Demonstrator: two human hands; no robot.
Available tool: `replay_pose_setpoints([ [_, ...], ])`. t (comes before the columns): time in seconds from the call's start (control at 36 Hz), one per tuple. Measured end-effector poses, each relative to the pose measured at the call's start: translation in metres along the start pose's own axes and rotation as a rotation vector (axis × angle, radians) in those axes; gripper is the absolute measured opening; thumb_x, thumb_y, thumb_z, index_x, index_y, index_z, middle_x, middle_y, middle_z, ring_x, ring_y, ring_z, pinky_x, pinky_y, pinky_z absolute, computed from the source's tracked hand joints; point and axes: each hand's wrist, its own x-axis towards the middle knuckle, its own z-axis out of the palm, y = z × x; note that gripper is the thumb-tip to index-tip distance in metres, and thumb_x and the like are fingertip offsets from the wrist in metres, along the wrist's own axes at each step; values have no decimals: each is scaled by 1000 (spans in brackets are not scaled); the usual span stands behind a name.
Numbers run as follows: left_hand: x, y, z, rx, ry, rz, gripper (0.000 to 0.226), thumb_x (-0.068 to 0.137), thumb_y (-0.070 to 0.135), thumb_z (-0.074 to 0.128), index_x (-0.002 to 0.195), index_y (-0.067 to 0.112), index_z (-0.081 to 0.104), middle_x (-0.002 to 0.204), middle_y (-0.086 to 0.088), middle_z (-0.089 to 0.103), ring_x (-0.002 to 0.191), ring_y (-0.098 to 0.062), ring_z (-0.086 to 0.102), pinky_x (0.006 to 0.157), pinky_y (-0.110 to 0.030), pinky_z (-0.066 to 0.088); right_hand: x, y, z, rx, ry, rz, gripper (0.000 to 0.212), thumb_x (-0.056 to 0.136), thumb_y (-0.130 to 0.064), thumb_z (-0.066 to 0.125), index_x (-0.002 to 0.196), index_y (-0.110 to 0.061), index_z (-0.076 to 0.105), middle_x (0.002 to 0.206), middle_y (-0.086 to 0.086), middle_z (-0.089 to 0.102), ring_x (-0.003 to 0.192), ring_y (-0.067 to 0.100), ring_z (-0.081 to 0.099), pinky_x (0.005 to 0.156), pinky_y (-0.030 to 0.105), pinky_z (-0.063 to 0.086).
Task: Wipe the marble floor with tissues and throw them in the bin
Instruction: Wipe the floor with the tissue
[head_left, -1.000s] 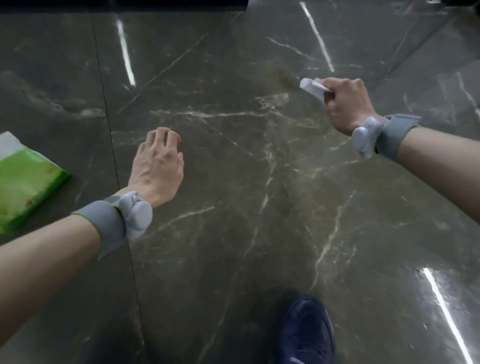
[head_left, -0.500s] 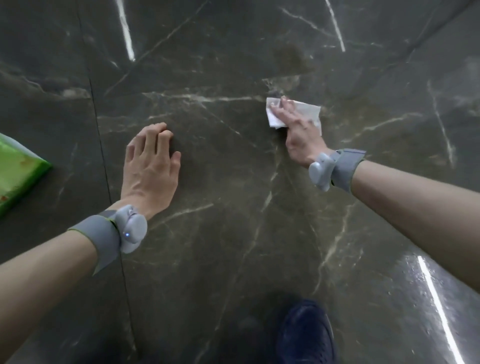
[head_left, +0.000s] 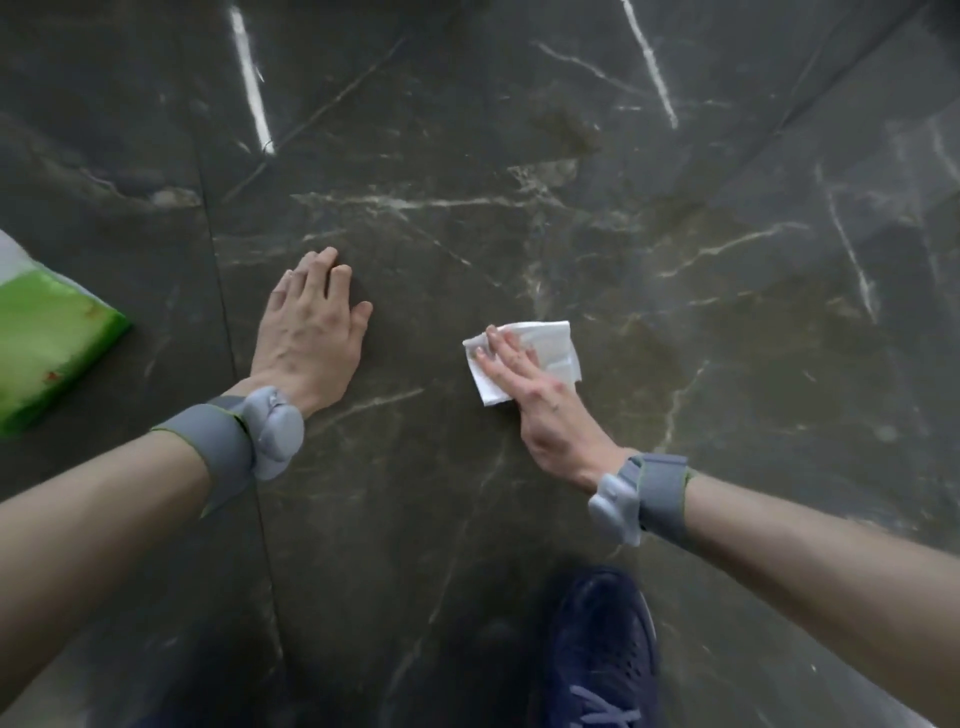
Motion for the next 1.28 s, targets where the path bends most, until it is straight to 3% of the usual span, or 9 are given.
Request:
replay_pose_setpoints([
  [0.28, -6, 2, -5, -22, -62, -30, 54, 108, 37, 39, 151, 6, 36, 168, -14, 24, 157, -31, 19, 129, -48, 15, -38, -18, 5, 161, -287, -227, 98, 69, 37, 27, 157, -6, 33, 169, 6, 16, 159, 18, 2, 130, 34, 0],
  [0.39, -4, 9, -2, -55, -48, -68, 55, 108, 38, 39, 151, 6, 35, 169, -15, 23, 158, -32, 18, 129, -49, 14, -55, 1, -19, 108, -390, -341, 65, 96, 21, 42, 155, -5, 39, 168, 7, 21, 159, 18, 8, 130, 34, 4],
  [0.47, -4, 12, 1, -67, -34, -94, 55, 108, 38, 40, 151, 5, 36, 169, -15, 22, 158, -32, 17, 129, -49, 14, -66, 20, -33, 66, -398, -349, 60, 101, 17, 42, 155, -9, 41, 168, 3, 23, 158, 13, 10, 130, 34, 8],
  [0.64, -7, 12, 9, -45, -1, -90, 57, 108, 37, 40, 153, 4, 31, 170, -15, 18, 159, -32, 13, 130, -50, 10, -86, 59, -53, -29, -333, -255, 81, 85, 30, 36, 157, -7, 35, 169, 5, 20, 158, 18, 11, 130, 39, 11],
  [0.78, -9, 12, 15, -38, 21, -79, 59, 107, 36, 41, 154, 4, 29, 170, -16, 16, 159, -32, 11, 130, -50, 8, -96, 100, -80, -154, -199, 7, 85, 93, 21, 46, 162, -22, 21, 171, -10, 4, 157, 4, 1, 129, 29, 5],
  [0.89, -10, 12, 19, -27, 42, -74, 59, 107, 34, 43, 154, 2, 29, 170, -18, 18, 159, -34, 12, 129, -52, 8, -93, 122, -95, -195, -48, 207, 87, 90, 25, 40, 162, -20, 23, 170, -9, 11, 156, 0, 4, 128, 30, 11],
  [1.0, -9, 14, 26, -28, 65, -72, 63, 106, 33, 46, 155, 0, 27, 170, -19, 16, 159, -35, 10, 129, -54, 6, -80, 122, -86, -200, 50, 265, 80, 91, 22, 41, 161, -16, 28, 170, -4, 14, 157, 10, 10, 128, 27, 12],
  [1.17, -9, 13, 30, -16, 84, -63, 67, 105, 32, 49, 156, -3, 25, 170, -21, 16, 159, -36, 9, 129, -56, 5, -46, 100, -53, -43, 319, 476, 86, 78, 27, 32, 158, -5, 31, 169, 7, 17, 158, 17, 12, 125, 16, -1],
  [1.28, -9, 14, 27, -13, 93, -64, 66, 105, 31, 50, 156, -4, 27, 170, -21, 17, 159, -36, 10, 129, -55, 5, -32, 74, -35, -9, 305, 397, 86, 79, 27, 33, 159, -4, 30, 170, 6, 15, 158, 18, 10, 122, 11, -6],
])
